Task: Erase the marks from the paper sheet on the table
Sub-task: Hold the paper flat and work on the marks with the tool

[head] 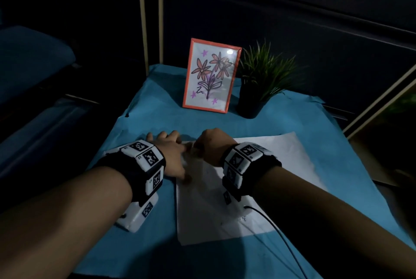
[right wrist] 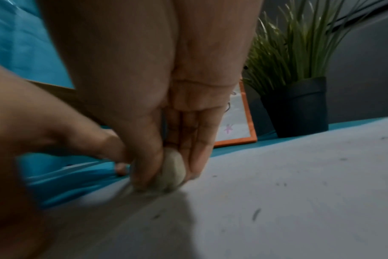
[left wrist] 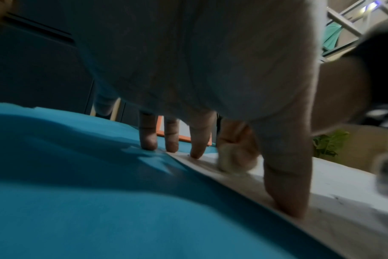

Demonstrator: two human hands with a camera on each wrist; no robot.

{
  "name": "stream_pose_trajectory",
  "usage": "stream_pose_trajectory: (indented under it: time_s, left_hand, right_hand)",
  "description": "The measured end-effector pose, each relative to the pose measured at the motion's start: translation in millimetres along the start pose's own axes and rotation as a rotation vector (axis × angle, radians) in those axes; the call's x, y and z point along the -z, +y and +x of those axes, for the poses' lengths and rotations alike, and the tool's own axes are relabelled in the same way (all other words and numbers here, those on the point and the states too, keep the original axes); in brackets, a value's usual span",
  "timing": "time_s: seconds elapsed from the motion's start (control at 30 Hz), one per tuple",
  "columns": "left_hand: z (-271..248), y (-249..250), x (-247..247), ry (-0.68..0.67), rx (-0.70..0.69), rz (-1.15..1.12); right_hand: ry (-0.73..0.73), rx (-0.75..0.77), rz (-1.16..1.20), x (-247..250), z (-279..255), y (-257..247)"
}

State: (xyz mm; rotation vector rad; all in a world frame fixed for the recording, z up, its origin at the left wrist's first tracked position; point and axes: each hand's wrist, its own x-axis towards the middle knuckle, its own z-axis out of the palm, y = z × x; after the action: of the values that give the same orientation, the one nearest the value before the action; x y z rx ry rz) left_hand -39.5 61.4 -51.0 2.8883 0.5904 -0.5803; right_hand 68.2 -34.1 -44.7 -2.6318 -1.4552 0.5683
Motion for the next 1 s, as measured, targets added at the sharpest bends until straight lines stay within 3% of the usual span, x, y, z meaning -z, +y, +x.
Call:
stream_pose_trajectory:
  time_s: [0.17, 0.33, 0.57, 0.73, 0.9, 1.0]
  left_hand:
    - [1.4, -0.6, -1.7, -0.011, 0.008, -0.004]
    - [-1.3, -0.5, 0.9, -0.001, 0.003, -0.003]
    - [0.6, -1.0, -2.4, -0.004, 0.003, 0.008]
    - [-0.7, 0.1, 0.0, -0.015, 0.011, 0.000]
    - [0.2, 0.6, -0.4, -0.036, 0.016, 0.020]
    - [-2.2, 1.1, 1.9, -0.029, 0.006, 0.029]
  right_hand:
    - [-0.112, 0.059, -0.037, -3.5, -8.2, 1.7]
    - [0.084, -0.009, 0.044, 4.1, 2.3, 7.5]
    - [-0.094, 0.061, -0.054, -4.5, -9.0, 6.1]
    - [0.043, 0.007, 0.047, 0.3, -6.3, 6.5]
    - [-0.072, 0.090, -0.033, -9.9, -21.0, 4.6]
    - [-0.074, 0.066, 0.027, -5.9, -24.8, 5.7]
